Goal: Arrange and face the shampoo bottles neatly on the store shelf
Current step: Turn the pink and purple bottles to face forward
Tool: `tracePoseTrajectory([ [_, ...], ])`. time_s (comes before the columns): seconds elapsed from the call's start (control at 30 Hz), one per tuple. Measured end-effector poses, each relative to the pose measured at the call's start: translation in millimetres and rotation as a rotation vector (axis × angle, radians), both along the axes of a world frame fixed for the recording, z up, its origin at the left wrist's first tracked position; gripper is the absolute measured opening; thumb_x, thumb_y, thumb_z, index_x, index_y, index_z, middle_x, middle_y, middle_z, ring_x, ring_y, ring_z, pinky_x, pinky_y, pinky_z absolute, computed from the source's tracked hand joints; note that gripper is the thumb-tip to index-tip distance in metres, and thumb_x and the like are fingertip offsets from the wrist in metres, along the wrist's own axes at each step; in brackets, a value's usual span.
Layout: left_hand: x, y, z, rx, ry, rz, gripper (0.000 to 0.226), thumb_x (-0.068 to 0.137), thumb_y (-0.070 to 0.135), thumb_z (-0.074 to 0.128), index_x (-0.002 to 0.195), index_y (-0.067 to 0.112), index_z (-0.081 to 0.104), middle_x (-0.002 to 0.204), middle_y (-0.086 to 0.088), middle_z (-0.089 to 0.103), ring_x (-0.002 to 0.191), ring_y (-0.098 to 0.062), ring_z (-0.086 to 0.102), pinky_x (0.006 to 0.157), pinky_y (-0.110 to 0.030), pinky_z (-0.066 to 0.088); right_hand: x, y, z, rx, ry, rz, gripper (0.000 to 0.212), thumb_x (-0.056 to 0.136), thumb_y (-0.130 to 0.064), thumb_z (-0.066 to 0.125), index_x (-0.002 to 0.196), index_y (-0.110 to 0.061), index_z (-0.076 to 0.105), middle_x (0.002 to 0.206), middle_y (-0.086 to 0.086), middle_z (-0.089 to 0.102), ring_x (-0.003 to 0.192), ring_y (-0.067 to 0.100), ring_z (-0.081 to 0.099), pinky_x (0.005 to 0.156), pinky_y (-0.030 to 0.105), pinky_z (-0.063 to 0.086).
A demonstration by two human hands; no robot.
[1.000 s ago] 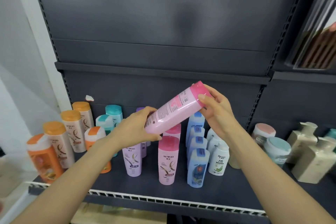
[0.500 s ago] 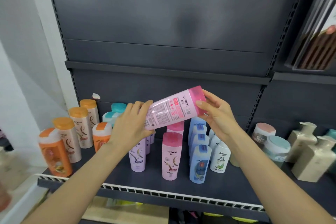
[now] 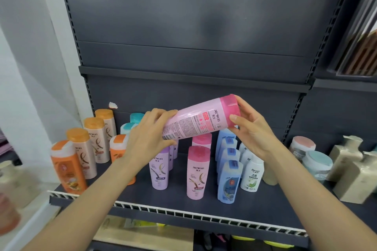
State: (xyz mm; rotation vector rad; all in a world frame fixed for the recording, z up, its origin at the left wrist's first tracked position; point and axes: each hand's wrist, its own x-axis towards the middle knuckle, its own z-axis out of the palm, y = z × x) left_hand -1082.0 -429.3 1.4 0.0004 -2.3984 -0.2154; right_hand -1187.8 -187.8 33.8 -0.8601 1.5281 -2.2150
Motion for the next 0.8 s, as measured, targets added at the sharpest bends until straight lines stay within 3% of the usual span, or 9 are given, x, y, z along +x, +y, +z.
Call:
tracePoseTrajectory([
  [0.07,-1,-2,-2,-0.035,0.034,0.009,0.081,0.054,0.028,0.089,0.126,0.016,0.054,0.109,-0.005,0.058,0.099,-0.024,0.056,0.055,-0.022,0.041,-1,0,-2,0.015,-0.001,0.007,0.055,0.080,-0.002,0.060,0.132,-0.019,0.052,0.117,0.002,0.064,0.107,0.015,0.061,0.096,0.033,0.050],
  [0.13,-3,-4,-1,-0.028,0.011,0.013,0.081,0.059,0.031,0.086,0.130,0.018,0.051,0.113,-0.003,0.056,0.103,-0.022,0.054,0.059,-0.021,0.039,-1,-3,-2,0.040,0.009,-0.035,0.050,0.081,-0.004,0.061,0.128,-0.020,0.055,0.114,0.002,0.066,0.105,0.015,0.063,0.090,0.031,0.053],
  [0.27,-10,-3,-5,0.023,-0.159,-0.049,0.087,0.069,0.041,0.075,0.142,0.028,0.030,0.127,0.008,0.041,0.112,-0.011,0.045,0.069,-0.023,0.045,-2,-12,6,0.136,0.027,-0.236,0.038,0.085,-0.010,0.065,0.122,-0.019,0.061,0.106,0.008,0.070,0.094,0.014,0.068,0.075,0.031,0.058],
  [0.47,-28,8,-9,0.050,-0.256,0.063,0.090,0.078,0.037,0.067,0.149,0.025,0.013,0.135,0.001,0.033,0.117,-0.015,0.041,0.079,-0.026,0.044,-9,-26,12,0.169,-0.056,-0.402,0.025,0.085,-0.015,0.068,0.109,-0.014,0.066,0.102,0.013,0.070,0.085,0.017,0.069,0.061,0.028,0.058],
  [0.57,-35,8,-4,-0.022,-0.270,0.123,0.090,0.080,0.045,0.066,0.150,0.026,0.012,0.138,0.001,0.031,0.123,-0.016,0.036,0.086,-0.031,0.047,-16,-29,12,0.180,-0.125,-0.449,0.030,0.084,-0.018,0.070,0.112,-0.010,0.065,0.101,0.011,0.071,0.086,0.019,0.070,0.059,0.028,0.058],
  [0.67,-40,10,-1,-0.061,-0.305,0.164,0.090,0.078,0.051,0.066,0.149,0.027,0.016,0.137,0.004,0.031,0.123,-0.015,0.034,0.082,-0.031,0.047,-20,-31,11,0.186,-0.238,-0.466,0.032,0.082,-0.020,0.072,0.110,-0.007,0.065,0.097,0.012,0.072,0.085,0.022,0.071,0.063,0.033,0.061],
  [0.8,-50,9,-3,-0.035,-0.241,0.158,0.072,0.081,0.038,0.066,0.142,0.029,0.028,0.134,0.003,0.041,0.118,-0.017,0.041,0.077,-0.033,0.048,-27,-31,13,0.186,-0.295,-0.416,0.034,0.082,-0.022,0.072,0.109,-0.003,0.063,0.098,0.013,0.070,0.082,0.022,0.071,0.058,0.028,0.059],
])
